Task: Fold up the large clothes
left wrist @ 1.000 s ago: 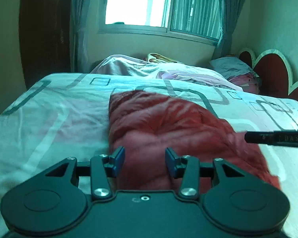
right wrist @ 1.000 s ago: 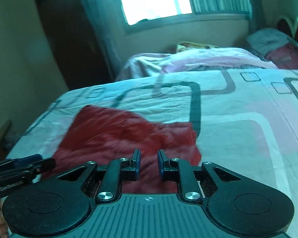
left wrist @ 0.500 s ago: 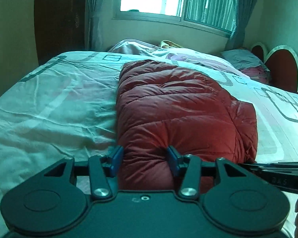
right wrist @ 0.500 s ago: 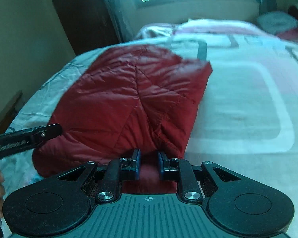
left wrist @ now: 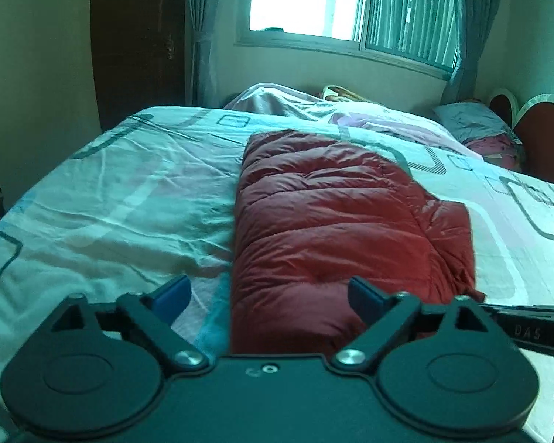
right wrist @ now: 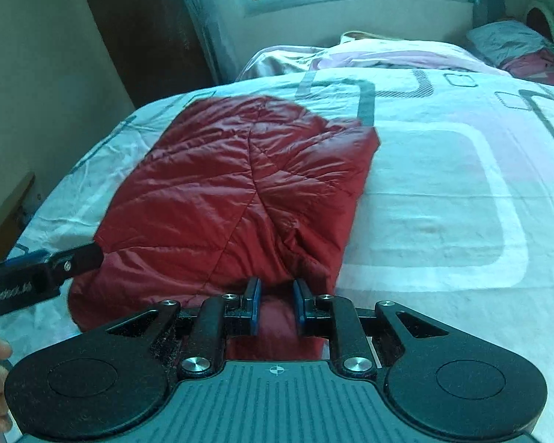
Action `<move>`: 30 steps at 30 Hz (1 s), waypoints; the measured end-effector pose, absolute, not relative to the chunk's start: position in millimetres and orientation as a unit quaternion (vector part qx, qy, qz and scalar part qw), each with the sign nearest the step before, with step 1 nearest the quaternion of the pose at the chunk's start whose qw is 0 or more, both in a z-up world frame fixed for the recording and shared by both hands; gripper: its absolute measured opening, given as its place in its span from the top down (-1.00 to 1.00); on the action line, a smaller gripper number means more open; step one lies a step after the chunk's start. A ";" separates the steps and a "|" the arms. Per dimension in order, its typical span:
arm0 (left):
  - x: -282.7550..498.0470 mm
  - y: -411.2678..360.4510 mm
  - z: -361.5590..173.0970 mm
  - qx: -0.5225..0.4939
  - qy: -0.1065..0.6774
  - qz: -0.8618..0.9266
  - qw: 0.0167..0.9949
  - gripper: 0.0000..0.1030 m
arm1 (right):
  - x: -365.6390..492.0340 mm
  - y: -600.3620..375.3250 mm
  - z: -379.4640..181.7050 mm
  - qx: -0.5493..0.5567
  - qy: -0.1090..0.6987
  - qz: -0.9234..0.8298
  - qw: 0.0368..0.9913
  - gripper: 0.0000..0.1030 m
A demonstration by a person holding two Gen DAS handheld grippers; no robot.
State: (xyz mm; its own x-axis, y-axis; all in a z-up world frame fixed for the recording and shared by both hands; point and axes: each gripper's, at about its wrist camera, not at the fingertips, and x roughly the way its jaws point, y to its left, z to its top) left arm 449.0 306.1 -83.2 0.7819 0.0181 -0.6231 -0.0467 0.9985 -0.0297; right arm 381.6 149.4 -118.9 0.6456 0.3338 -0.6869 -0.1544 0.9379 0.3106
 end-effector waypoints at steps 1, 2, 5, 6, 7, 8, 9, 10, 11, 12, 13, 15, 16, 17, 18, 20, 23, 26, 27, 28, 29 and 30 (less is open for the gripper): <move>441.8 305.6 -78.8 -0.023 0.329 0.020 0.944 -0.97 | 374.8 147.5 -114.8 0.112 0.394 0.134 0.902 0.52; 433.4 304.6 -74.4 -0.024 0.327 0.027 0.944 -0.99 | 368.1 146.1 -110.5 0.110 0.389 0.132 0.905 0.30; 403.0 299.8 -61.2 -0.013 0.322 0.050 0.945 -1.00 | 337.3 139.9 -95.4 0.100 0.357 0.128 0.920 -0.62; 392.7 298.2 -57.3 -0.010 0.320 0.056 0.946 -1.00 | 327.0 138.1 -90.5 0.094 0.354 0.130 0.921 -0.62; 380.2 295.8 -52.7 -0.006 0.320 0.064 0.945 -1.00 | 316.1 136.2 -86.0 0.092 0.353 0.131 0.922 -0.62; 366.7 292.7 -47.8 -0.002 0.320 0.072 0.945 -1.00 | 302.9 133.2 -80.9 0.092 0.350 0.134 0.923 -0.62; 352.4 289.3 -42.7 0.003 0.319 0.079 0.945 -1.00 | 287.8 130.4 -75.4 0.092 0.346 0.140 0.923 -0.62; 338.0 286.5 -37.3 0.008 0.316 0.082 0.945 -1.00 | 272.7 127.3 -69.9 0.090 0.344 0.146 0.923 -0.62; 325.7 284.2 -32.1 0.010 0.313 0.084 0.946 -1.00 | 254.6 124.1 -63.1 0.087 0.340 0.150 0.924 -0.62; 309.6 280.7 -26.2 0.007 0.309 0.090 0.947 -1.00 | 237.6 120.7 -56.9 0.084 0.335 0.154 0.926 -0.62; 290.3 277.7 -19.3 -0.002 0.305 0.093 0.948 -1.00 | 220.6 118.0 -50.1 0.079 0.332 0.156 0.927 -0.62; 262.1 273.9 -7.8 -0.012 0.296 0.081 0.952 -1.00 | 186.9 115.8 -35.2 0.071 0.324 0.157 0.930 -0.62; 244.5 271.0 -1.0 -0.013 0.287 0.072 0.955 -1.00 | 170.5 112.9 -27.3 0.070 0.316 0.157 0.933 -0.62; 232.4 269.2 3.6 -0.014 0.279 0.066 0.958 -1.00 | 154.3 110.2 -18.7 0.069 0.308 0.157 0.936 -0.62; 219.7 267.3 8.7 -0.016 0.273 0.063 0.960 -1.00 | 138.9 107.1 -10.9 0.071 0.299 0.155 0.939 -0.62; 197.3 263.2 18.4 -0.019 0.270 0.060 0.961 -1.00 | 113.0 103.5 3.6 0.070 0.284 0.154 0.944 -0.62; 176.4 258.2 26.4 -0.023 0.268 0.058 0.961 -1.00 | 80.9 99.1 22.6 0.070 0.263 0.151 0.950 -0.62; 160.7 258.2 31.0 -0.026 0.266 0.046 0.963 -0.99 | 53.1 97.1 38.9 0.072 0.241 0.142 0.957 -0.62; 153.1 260.6 33.1 -0.039 0.260 0.042 0.964 -0.99 | 46.3 96.6 42.9 0.073 0.234 0.138 0.960 -0.62; 148.2 262.9 35.2 -0.051 0.255 0.042 0.965 -0.99 | 39.5 96.5 46.9 0.074 0.228 0.136 0.961 -0.62; 143.7 264.8 37.1 -0.060 0.251 0.047 0.965 -0.99 | 32.4 96.2 50.6 0.075 0.218 0.134 0.964 -0.62; 139.3 265.5 40.1 -0.063 0.246 0.054 0.966 -0.99 | 27.1 96.4 53.6 0.074 0.211 0.131 0.966 -0.62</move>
State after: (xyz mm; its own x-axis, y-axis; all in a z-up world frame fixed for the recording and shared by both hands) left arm 139.3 265.5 40.1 0.8728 0.0727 -0.4827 -0.1344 0.9864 -0.0944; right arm 27.1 96.4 53.5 0.8765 0.2843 -0.3885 -0.2219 0.9547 0.1981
